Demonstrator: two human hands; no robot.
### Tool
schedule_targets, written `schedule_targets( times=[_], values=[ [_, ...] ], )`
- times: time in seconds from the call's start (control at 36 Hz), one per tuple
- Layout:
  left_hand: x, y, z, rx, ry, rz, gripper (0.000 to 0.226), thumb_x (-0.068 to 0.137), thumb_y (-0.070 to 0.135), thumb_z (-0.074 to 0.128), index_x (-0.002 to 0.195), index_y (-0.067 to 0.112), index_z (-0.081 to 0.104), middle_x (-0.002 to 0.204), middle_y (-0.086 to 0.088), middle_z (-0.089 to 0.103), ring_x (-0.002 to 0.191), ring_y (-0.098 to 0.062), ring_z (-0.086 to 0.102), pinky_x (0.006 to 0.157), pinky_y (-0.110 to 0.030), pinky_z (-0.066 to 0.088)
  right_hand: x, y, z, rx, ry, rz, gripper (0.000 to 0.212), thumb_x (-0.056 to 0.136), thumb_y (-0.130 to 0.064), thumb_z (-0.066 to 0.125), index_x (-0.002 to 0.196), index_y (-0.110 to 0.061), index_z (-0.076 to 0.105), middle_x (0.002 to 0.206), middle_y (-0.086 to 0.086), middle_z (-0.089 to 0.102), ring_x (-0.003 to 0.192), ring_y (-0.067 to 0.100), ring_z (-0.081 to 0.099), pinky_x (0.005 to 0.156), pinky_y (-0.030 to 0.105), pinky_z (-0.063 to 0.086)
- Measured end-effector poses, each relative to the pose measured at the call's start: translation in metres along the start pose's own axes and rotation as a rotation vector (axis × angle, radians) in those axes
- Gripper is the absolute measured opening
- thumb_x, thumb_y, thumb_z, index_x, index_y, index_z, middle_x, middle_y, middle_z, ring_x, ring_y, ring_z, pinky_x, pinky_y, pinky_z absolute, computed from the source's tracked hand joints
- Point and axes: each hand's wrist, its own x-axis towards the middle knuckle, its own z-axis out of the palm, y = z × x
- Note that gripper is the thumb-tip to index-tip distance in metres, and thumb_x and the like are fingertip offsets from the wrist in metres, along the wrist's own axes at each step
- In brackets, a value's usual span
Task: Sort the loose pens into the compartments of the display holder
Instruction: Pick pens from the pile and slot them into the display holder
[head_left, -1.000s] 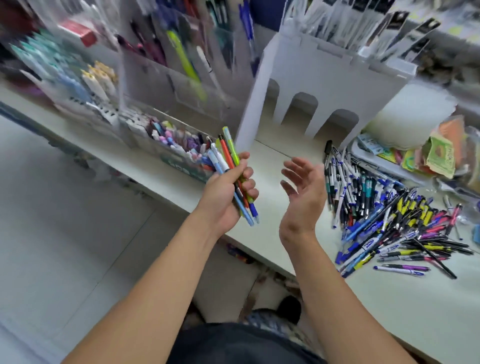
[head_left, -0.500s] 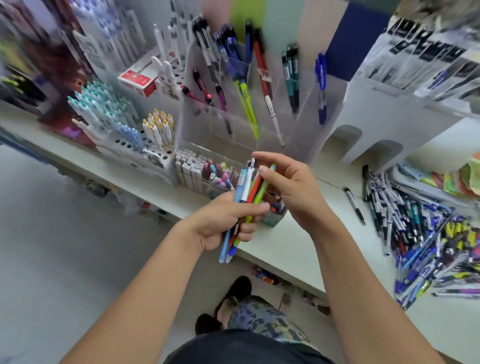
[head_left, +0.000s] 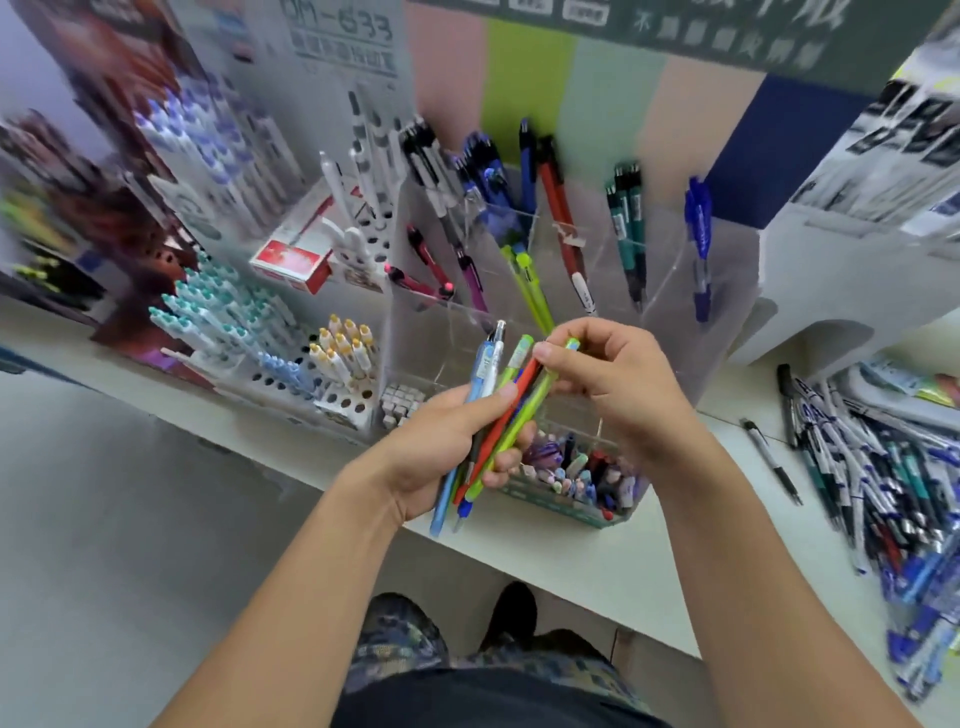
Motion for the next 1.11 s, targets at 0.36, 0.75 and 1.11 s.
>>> schedule_targets(
  times=[0.36,0.75,1.11],
  values=[
    [0.028,0.052,-0.046,-0.139,-0.252,0.027,0.044,0.096,0.023,0.062,0.132,0.0,0.05,0.075,0.001,0.052,0.057,-0.009,0.04,0.046,-0.017,0.033,0.022,-0.083,0.032,0.172,0.475,-0.523,0.009,0.095,-0.008,0.065,0.093,-0.016,0.061,0.083,-0.001,0.071,0.077,0.014,0.063,0.072,0.028,0.049],
    [0.045,0.072,-0.084,0.232,-0.288,0.102,0.026,0.101,0.016,0.056,0.122,0.001,0.059,0.072,0.0,0.061,0.051,-0.011,0.046,0.044,-0.022,0.038,0.092,-0.087,0.026,-0.798,0.949,-0.561,0.01,0.085,-0.017,0.074,0.092,-0.01,0.073,0.081,-0.008,0.071,0.071,0.008,0.068,0.071,0.031,0.057],
    [0.045,0.075,-0.073,-0.013,-0.377,-0.016,0.02,0.104,0.01,0.045,0.119,-0.001,0.053,0.074,-0.004,0.058,0.052,-0.01,0.041,0.043,-0.018,0.033,0.028,-0.054,0.071,-0.683,0.697,-0.193,0.018,0.088,-0.035,0.078,0.084,-0.017,0.079,0.069,-0.009,0.071,0.06,0.003,0.059,0.06,0.025,0.049]
  ],
)
